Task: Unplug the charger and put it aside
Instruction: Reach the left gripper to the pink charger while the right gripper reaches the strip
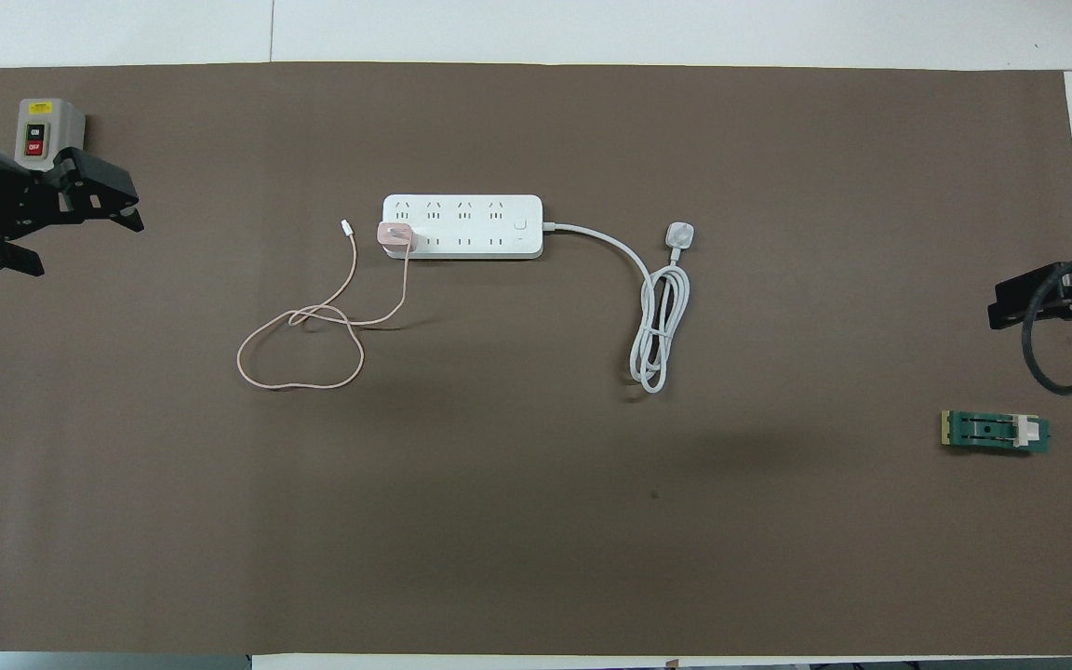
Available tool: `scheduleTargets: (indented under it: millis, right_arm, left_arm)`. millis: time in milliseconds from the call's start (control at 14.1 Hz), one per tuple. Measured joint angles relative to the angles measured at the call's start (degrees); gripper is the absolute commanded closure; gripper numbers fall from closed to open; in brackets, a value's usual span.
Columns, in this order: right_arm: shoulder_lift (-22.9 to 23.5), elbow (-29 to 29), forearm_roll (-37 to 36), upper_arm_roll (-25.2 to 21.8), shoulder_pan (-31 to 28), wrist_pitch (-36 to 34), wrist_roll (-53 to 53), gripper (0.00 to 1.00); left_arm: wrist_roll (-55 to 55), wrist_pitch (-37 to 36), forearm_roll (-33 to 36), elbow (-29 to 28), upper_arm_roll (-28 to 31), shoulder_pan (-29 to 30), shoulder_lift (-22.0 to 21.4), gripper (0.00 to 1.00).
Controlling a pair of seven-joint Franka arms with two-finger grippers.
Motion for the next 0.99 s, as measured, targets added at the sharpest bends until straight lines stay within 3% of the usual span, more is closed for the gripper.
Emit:
scheduleTargets:
  millis: [426,781,994]
  right_arm:
    - [1.42,-3.71,7.49,0.49,5.62,5.14,23.42,0.0]
    - [9.04,-4.49,19.76,0.55,9.43,15.21,46.42,0.0]
    - [14.03,-4.47,28.16,0.58,13.12,24.65,61.05,0.0]
  left_arm:
    - [-23.66,6.31,-0.17,0.46,-0.2,-3.03,4.53,0.0]
    - [-44.44,11.95,-0.77,0.44,-0.33,-7.67,8.75,0.0]
    - [-56.37,17.99,-0.74,0.44,-0.33,-11.27,14.37,0.0]
